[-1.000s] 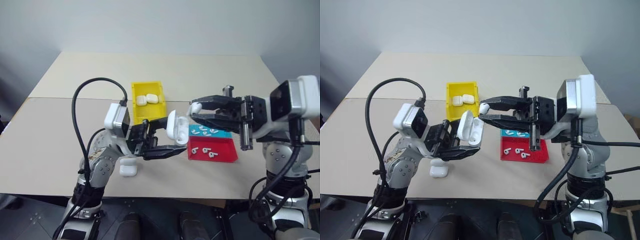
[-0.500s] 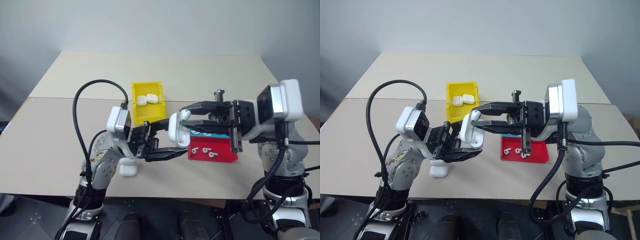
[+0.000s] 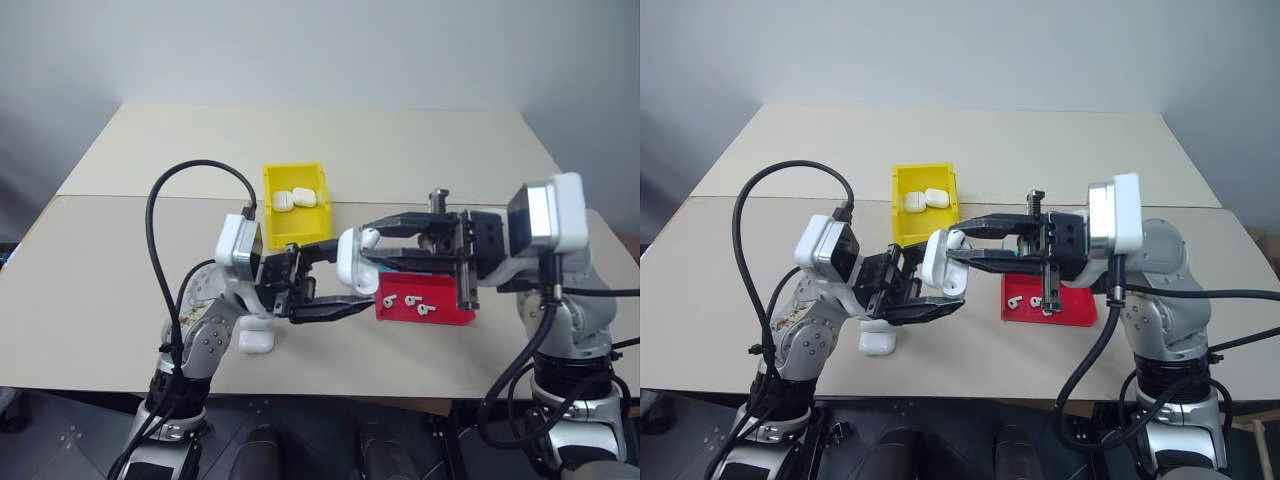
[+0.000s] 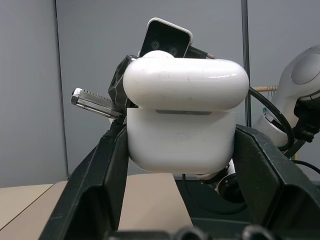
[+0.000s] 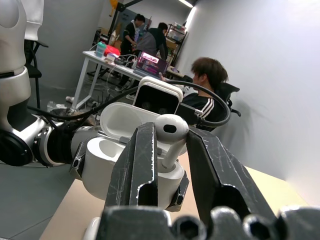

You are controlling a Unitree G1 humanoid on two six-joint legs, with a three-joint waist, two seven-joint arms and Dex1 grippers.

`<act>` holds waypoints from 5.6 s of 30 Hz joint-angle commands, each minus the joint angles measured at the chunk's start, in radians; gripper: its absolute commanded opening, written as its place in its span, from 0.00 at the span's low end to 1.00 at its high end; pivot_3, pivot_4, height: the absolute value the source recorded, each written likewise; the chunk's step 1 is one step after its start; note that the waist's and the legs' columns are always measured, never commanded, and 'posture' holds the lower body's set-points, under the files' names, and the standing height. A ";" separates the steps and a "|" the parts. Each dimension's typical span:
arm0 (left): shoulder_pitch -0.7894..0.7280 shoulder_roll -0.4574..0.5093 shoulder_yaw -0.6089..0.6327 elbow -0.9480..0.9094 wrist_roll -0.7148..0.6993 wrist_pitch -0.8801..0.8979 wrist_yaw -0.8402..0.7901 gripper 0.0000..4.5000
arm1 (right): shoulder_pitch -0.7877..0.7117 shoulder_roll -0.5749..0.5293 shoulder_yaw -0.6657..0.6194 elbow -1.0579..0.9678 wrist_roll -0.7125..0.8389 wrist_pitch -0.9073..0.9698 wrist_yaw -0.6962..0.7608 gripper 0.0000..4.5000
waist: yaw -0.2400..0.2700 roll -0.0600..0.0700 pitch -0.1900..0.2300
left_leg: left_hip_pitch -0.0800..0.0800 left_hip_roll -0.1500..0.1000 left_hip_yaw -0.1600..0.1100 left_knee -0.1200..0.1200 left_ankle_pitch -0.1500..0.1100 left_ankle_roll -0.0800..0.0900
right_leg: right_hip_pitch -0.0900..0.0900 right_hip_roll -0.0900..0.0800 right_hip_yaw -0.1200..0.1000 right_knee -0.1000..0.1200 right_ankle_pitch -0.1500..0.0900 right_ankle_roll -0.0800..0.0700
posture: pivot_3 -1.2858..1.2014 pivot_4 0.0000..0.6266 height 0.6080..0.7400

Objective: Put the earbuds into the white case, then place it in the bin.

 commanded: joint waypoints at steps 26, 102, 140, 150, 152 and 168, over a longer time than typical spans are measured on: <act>0.021 0.025 0.026 -0.013 0.043 -0.053 -0.019 0.62 | -0.029 -0.187 -0.090 0.066 0.049 0.055 0.047 0.49 | 0.003 0.000 0.000 | 0.000 0.000 0.000 0.000 0.000 0.000 | 0.000 0.000 0.000 -0.001 0.000 0.000 | 0.52 0.24 1.00; 0.309 0.192 0.055 -0.082 0.184 -0.239 0.040 0.62 | -0.751 -0.061 0.581 1.621 -1.172 -0.590 0.039 0.49 | -0.029 0.005 0.002 | 0.000 0.001 0.003 -0.002 -0.001 0.001 | -0.004 0.000 0.001 0.001 0.000 -0.001 | 0.52 0.24 1.00; 0.274 0.178 0.051 -0.096 0.163 -0.218 0.075 0.62 | -0.785 -0.125 0.484 1.565 -1.102 -0.568 0.072 0.25 | -0.027 0.007 0.003 | -0.001 0.001 0.002 -0.002 -0.001 0.001 | -0.004 -0.001 0.001 0.001 0.000 -0.001 | 0.52 0.24 1.00; 0.166 0.137 0.026 -0.093 0.113 -0.152 0.109 0.62 | -0.420 -0.255 -0.060 0.611 -0.521 0.132 0.069 0.25 | -0.007 0.008 0.004 | -0.003 0.001 0.000 -0.002 -0.001 0.001 | -0.003 0.000 -0.001 0.001 0.000 -0.001 | 0.52 0.24 1.00; 0.136 0.126 0.018 -0.085 0.109 -0.135 0.116 0.62 | -0.314 -0.235 -0.231 0.350 -0.325 0.309 -0.021 0.25 | 0.001 0.009 0.004 | -0.004 0.001 0.000 -0.002 -0.001 0.001 | -0.004 -0.001 -0.001 0.001 0.000 -0.001 | 0.52 0.24 1.00; -0.055 0.005 -0.035 0.034 0.118 -0.107 0.105 0.62 | 0.166 -0.117 -0.448 -0.384 0.537 0.554 -0.558 0.25 | -0.003 0.006 0.001 | -0.002 0.000 0.000 0.000 -0.001 0.002 | 0.000 0.000 0.000 0.000 0.000 0.000 | 0.52 0.24 1.00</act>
